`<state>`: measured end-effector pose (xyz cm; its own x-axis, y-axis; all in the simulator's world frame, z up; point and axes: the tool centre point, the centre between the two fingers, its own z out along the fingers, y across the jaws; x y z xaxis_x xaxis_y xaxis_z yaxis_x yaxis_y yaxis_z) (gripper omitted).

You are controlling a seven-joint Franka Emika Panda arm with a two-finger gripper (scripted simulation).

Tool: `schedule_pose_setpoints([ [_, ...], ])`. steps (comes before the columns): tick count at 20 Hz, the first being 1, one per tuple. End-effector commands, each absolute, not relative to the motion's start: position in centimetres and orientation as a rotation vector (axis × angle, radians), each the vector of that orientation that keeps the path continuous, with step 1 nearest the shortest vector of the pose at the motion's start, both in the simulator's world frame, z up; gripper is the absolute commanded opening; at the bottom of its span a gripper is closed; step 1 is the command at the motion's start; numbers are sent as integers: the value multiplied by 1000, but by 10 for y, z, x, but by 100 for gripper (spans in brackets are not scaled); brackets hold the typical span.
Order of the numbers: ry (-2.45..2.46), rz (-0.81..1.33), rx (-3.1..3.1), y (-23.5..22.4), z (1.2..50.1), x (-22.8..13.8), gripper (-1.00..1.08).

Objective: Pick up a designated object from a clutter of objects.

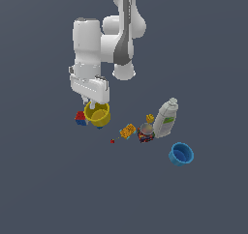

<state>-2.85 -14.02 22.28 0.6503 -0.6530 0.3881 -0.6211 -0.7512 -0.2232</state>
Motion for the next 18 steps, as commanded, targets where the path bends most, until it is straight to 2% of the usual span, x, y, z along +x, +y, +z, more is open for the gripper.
schedule_pose_setpoints([
  [1,1081,-704,-2789,-137,237,-35,-100],
  [18,1081,-705,-2794,-107,351,-91,-100],
])
